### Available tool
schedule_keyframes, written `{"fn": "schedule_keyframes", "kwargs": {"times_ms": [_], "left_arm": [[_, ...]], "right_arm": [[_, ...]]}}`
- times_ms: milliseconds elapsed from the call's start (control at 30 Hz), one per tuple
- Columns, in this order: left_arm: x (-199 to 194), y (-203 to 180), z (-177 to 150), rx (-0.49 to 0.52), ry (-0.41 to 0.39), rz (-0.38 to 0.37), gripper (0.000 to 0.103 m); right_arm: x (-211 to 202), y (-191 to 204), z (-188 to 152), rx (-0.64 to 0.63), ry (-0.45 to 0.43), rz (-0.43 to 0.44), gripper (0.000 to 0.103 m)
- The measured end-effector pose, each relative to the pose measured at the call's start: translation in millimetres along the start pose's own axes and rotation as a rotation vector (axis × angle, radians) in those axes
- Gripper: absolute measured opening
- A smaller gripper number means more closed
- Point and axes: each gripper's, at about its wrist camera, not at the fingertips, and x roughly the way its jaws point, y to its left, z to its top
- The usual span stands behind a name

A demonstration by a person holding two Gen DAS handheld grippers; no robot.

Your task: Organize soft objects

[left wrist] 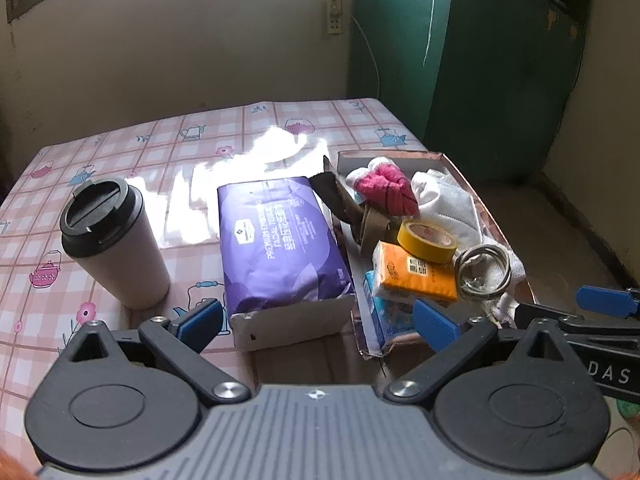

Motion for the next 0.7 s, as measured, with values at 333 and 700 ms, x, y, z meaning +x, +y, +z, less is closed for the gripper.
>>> {"fn": "schedule_keyframes", "kwargs": {"times_ms": [333,700], "left_arm": [[4.1,-4.8,-5.3,0.007,0.023,-0.009,0.103],[8.8,-1.3,-6.5,-0.011,0.038,-0.027,0.097]], "right_arm": [[5.2,-5.1,-0.9,0.008,0.012,0.002,0.081],[9.0,-2.1,-1.1,0.000,0.024,0.007,0.081]]}}
